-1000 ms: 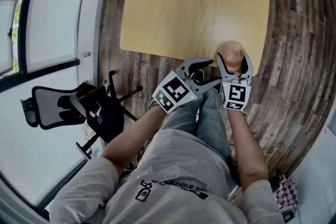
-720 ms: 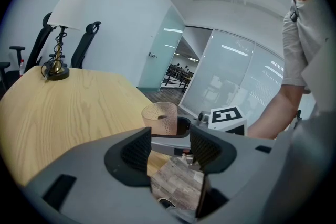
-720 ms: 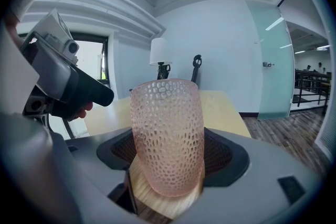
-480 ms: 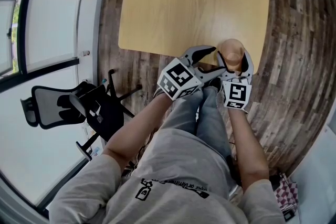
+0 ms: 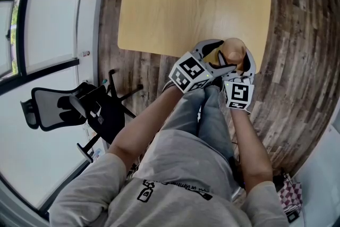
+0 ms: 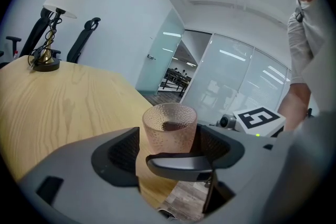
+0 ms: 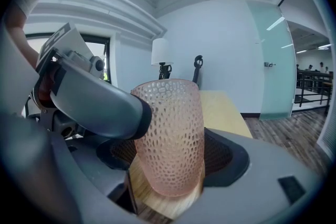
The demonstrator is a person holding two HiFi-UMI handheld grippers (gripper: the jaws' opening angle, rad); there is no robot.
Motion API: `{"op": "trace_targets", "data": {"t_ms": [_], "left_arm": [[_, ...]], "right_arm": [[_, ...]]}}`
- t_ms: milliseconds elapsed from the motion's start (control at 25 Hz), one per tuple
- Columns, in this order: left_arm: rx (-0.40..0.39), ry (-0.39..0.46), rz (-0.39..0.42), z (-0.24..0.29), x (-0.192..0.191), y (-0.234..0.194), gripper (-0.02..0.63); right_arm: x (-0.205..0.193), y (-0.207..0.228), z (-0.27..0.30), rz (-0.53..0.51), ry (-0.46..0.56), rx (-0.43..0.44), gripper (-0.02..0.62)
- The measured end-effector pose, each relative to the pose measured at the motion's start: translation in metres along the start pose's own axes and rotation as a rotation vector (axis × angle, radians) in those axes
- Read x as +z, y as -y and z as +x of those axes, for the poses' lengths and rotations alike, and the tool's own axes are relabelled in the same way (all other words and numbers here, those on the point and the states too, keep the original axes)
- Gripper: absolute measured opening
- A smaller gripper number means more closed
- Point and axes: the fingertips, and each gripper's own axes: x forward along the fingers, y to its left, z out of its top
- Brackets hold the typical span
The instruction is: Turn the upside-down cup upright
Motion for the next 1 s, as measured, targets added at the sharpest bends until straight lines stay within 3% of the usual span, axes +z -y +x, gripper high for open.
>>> {"op": "trace_targets", "data": {"t_ms": [520, 1000], "left_arm": [[-0.003, -0.007, 0.06, 0.0074, 0.0047, -0.0013, 0.34], [0.05, -0.044, 0.252, 0.0051, 0.0096, 0.0029, 0.337]], "right_arm": [[-0.0019, -0.0004, 0.0001, -0.017, -0.03, 0.015, 0.358], [-0.0012, -0.0039, 0.0013, -0.034, -0.049, 0.019, 0.357]]}}
